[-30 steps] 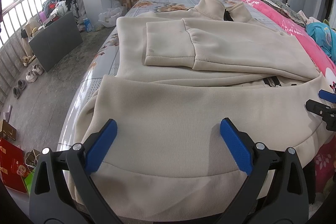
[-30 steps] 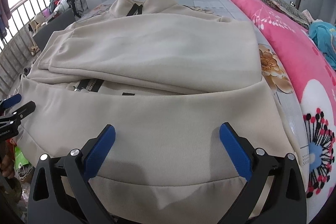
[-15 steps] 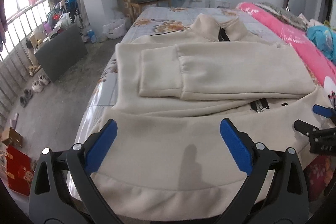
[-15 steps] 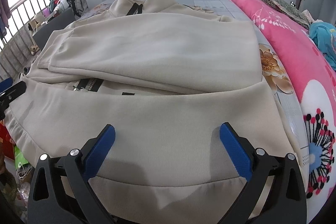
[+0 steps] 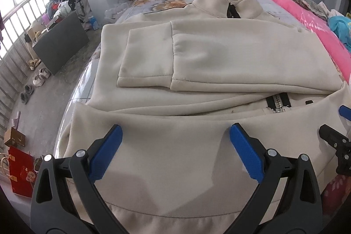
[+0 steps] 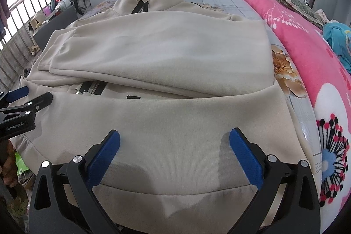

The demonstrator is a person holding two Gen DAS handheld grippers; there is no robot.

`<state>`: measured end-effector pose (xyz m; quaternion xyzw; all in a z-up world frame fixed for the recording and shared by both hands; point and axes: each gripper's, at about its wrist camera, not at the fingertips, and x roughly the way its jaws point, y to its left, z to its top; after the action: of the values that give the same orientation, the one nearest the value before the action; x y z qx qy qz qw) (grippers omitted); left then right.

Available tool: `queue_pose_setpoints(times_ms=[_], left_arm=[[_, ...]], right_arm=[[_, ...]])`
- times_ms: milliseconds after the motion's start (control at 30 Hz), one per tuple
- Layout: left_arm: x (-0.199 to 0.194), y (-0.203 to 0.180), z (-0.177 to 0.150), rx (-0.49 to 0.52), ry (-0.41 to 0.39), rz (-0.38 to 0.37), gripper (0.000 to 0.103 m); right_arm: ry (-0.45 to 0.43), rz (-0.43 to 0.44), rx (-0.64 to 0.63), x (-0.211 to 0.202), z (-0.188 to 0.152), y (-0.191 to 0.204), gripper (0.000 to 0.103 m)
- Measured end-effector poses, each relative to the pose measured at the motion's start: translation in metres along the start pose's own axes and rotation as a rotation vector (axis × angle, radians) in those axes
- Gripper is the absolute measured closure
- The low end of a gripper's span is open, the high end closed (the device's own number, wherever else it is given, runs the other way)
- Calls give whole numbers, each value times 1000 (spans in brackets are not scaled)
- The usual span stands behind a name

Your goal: Fold large clothes

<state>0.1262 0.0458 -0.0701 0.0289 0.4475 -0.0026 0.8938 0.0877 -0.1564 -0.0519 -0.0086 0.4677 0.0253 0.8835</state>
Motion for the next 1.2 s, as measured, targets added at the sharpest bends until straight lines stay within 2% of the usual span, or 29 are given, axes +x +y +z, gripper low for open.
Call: queue_pose_setpoints(times_ms=[200,433,667,1000,1100,1200], left_arm=[[0,3,-1,-21,-1,-18,7],[1,4,0,-25,-4,-28,7],[1,6,0,-21,-5,-40,7],[1,8,3,2,-5,-57,7],[-8,16,10,-5,-32,-69,7],[-27,26,26,2,-102,-59,7]], right_arm=[[28,-2,3,1,3,-1,6],[-6,0,-1,0,-2,0,6],[15,0,1,0,1,1,6],[103,18,-7,4,13,-1,6],[92,64,-2,-4,21,-5,6],[49,95,-11,-19,38,-10,6]])
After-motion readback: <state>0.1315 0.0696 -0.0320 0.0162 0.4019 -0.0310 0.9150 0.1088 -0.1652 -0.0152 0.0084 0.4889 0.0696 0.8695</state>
